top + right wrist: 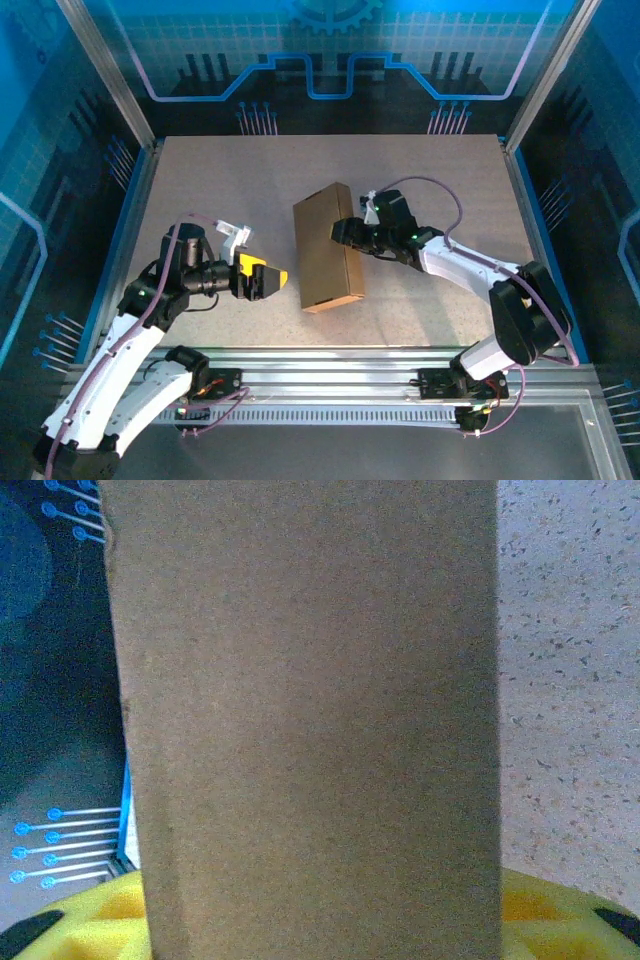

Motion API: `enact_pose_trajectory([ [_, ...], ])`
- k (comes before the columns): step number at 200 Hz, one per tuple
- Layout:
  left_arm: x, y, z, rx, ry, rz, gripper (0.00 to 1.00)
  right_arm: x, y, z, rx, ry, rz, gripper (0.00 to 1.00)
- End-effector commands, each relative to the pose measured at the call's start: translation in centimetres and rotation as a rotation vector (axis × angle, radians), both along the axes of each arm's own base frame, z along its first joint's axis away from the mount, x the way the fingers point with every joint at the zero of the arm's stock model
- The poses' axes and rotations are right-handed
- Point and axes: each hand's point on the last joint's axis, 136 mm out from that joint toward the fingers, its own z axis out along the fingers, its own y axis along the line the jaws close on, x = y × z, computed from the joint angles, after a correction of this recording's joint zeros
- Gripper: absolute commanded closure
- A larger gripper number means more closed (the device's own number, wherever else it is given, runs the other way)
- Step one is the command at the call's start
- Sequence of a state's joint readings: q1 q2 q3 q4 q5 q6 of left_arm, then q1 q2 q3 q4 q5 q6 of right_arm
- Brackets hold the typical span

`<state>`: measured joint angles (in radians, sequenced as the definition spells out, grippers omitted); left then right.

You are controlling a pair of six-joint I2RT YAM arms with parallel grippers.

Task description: Fold the paper box

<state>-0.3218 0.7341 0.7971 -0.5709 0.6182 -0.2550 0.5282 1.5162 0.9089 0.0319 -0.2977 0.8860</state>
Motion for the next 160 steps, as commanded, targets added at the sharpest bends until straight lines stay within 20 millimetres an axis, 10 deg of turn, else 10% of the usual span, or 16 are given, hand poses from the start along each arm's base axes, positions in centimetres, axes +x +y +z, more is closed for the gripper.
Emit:
enact_pose_trajectory([
  [1,-0.1,0.0,0.2,-0.004,-0.02,-0.01,0.01,1.2,0.1,0.1,0.08,0.016,-0.039,0.52],
  [160,-0.2,0.0,0.0,0.002,-0.017,-0.012,0.01,1.8,-1.9,-3.6,0.057,0.133,-0.065,0.32],
])
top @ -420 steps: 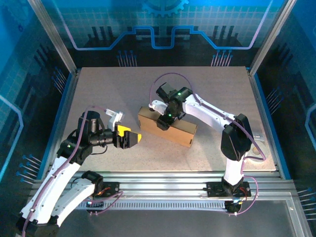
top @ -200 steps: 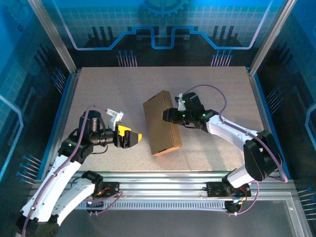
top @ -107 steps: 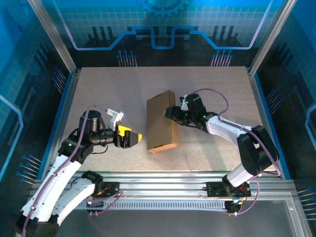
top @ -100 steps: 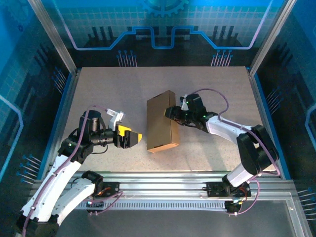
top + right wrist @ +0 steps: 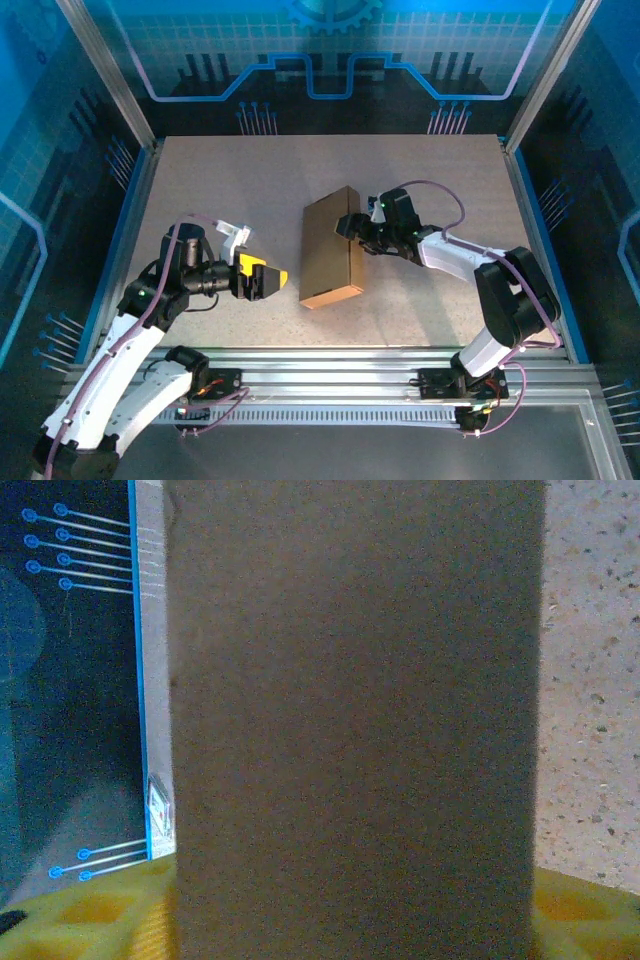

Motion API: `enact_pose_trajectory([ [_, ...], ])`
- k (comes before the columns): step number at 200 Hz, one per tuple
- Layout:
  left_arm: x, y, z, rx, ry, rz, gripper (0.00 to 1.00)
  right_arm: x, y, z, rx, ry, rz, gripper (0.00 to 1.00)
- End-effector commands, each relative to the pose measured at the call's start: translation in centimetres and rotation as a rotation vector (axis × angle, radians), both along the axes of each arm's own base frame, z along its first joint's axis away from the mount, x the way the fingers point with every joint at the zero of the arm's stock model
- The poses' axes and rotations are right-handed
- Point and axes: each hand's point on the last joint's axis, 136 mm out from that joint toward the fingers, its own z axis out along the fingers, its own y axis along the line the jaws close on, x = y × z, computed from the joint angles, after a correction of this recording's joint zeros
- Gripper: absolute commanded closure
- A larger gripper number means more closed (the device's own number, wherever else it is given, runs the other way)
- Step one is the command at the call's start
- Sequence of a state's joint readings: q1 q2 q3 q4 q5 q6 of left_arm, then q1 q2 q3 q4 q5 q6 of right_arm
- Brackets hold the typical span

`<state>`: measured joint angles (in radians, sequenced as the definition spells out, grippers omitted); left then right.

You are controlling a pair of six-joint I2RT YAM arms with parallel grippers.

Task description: Fold the paper box

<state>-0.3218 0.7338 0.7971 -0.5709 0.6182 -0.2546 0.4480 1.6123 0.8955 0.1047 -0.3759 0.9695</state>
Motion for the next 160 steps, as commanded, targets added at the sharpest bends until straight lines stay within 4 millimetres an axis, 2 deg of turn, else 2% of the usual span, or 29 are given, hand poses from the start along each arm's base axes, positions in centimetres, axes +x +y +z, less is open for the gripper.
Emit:
enact_pose_trajectory([
  [1,-0.2,0.0,0.1,0.002,-0.017,-0.012,0.01,-0.1,-0.4,-0.8,-0.004,0.017,0.002,0.31],
  [41,-0.1,0.0,0.1,0.003,-0.018,-0.01,0.01,-0.1,-1.0,-1.0,-0.032,0.017,-0.01,0.24],
  [46,-0.1,0.0,0.1,0.003,-0.018,-0.011,0.01,-0.7,-1.4,-2.1,-0.045,0.039,-0.009,0.23],
  [78,-0.1,0.1,-0.1,0.005,-0.014,-0.008,0.01,-0.8,-2.2,-2.6,-0.086,0.044,-0.013,0.14],
  [160,0.0,0.1,-0.2,0.007,-0.008,-0.007,0.01,-0.8,-4.0,-3.7,-0.161,0.054,-0.015,0.06],
])
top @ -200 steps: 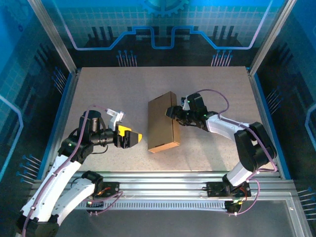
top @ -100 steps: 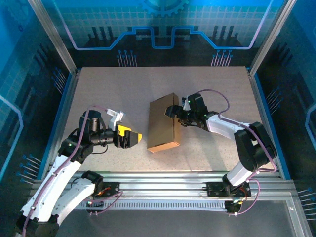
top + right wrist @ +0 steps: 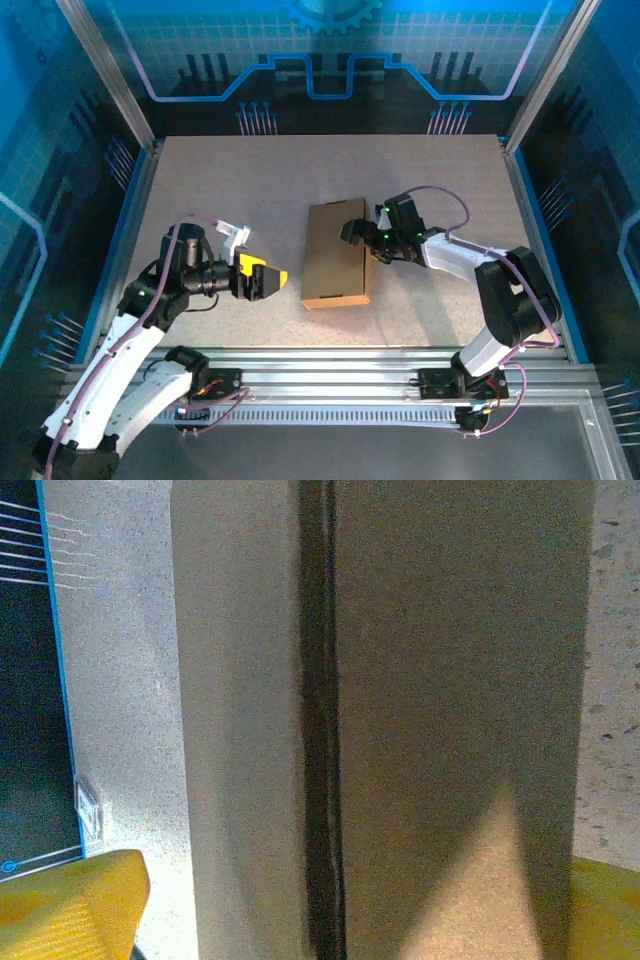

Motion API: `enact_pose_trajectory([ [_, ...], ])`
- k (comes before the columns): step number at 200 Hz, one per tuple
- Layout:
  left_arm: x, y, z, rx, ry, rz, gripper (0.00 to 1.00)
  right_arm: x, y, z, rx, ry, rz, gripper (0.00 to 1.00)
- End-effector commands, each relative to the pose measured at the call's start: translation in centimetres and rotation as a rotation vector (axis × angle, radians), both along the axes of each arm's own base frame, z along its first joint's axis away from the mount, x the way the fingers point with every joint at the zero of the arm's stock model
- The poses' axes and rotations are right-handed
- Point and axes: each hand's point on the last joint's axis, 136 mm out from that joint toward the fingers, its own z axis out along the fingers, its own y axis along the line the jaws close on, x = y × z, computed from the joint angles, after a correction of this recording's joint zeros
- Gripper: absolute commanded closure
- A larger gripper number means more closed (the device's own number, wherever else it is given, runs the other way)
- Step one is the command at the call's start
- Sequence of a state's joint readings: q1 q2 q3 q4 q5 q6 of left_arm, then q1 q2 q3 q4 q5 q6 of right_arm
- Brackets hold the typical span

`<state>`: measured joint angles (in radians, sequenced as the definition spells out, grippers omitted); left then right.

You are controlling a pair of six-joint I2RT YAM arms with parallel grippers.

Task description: Fold the paper box

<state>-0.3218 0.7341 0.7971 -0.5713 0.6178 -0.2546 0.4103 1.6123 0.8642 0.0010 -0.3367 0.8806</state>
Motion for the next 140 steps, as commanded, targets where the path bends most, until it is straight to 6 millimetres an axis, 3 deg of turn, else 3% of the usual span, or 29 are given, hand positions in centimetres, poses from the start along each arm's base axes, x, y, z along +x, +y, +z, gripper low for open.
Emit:
enact_pose_trajectory([
  [1,0.0,0.0,-0.2,0.006,-0.008,-0.007,0.01,0.2,-1.2,-0.6,-0.045,0.003,-0.003,0.06],
  [107,0.8,0.5,-0.6,0.041,0.007,0.038,0.01,-0.5,-2.7,-1.1,-0.149,-0.015,0.029,0.0],
  [110,0.9,0.6,-0.5,0.043,0.007,0.043,0.01,0.1,-2.5,-0.3,-0.147,-0.038,0.031,0.0],
  [140,1.7,1.5,-0.6,0.083,0.015,0.116,0.01,-0.1,-2.5,0.8,-0.158,-0.075,0.069,0.0],
])
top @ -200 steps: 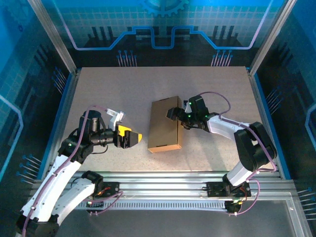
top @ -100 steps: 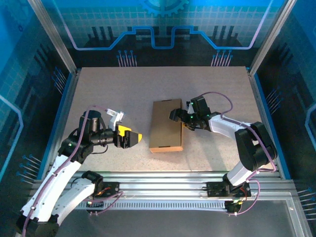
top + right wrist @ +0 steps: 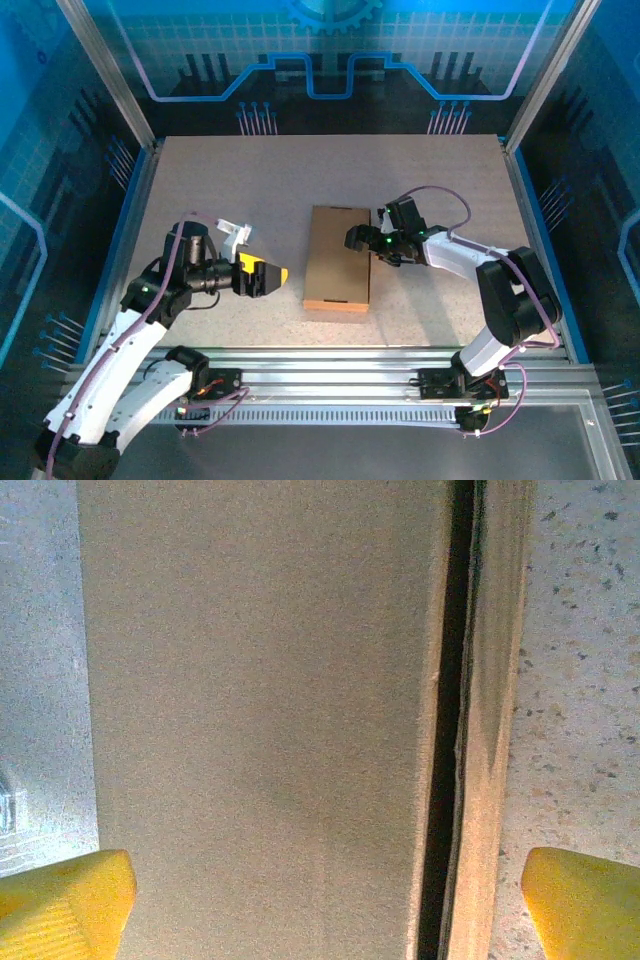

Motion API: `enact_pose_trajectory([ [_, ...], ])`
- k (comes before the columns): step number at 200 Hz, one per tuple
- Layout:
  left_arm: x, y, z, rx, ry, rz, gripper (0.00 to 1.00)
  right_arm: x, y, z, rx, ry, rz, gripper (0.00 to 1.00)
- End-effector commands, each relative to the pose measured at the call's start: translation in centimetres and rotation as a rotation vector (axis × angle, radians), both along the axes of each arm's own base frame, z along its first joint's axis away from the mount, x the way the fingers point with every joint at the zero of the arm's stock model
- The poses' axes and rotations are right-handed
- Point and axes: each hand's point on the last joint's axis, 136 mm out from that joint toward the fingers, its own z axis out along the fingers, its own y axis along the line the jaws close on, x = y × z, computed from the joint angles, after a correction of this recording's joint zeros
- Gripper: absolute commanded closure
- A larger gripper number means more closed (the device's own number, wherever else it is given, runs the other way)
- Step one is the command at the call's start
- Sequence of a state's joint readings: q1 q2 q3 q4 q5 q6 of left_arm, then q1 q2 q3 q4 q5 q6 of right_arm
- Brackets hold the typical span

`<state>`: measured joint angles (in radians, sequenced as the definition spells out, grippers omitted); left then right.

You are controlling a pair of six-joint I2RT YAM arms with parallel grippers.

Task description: Fold the paper box

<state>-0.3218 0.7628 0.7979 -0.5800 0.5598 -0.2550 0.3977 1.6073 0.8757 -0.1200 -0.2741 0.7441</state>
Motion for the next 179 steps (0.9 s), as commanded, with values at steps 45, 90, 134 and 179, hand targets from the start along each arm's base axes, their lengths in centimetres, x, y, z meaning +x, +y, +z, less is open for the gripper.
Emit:
enact_pose_trajectory([
  [45,2.9,2.2,-0.6,0.075,0.035,0.206,0.01,-0.8,-2.0,4.9,-0.107,-0.235,0.109,0.0],
  [90,5.2,3.1,-0.5,0.039,0.008,0.334,0.01,-2.1,-5.8,8.6,-0.284,-0.458,0.103,0.0],
  [134,7.4,4.8,-0.5,0.051,-0.066,0.428,0.01,-2.3,-11.8,10.6,-0.476,-0.558,-0.073,0.0],
  [179,8.6,5.9,-1.9,0.04,-0.065,0.478,0.01,-2.6,-15.2,8.3,-0.518,-0.587,-0.176,0.0],
])
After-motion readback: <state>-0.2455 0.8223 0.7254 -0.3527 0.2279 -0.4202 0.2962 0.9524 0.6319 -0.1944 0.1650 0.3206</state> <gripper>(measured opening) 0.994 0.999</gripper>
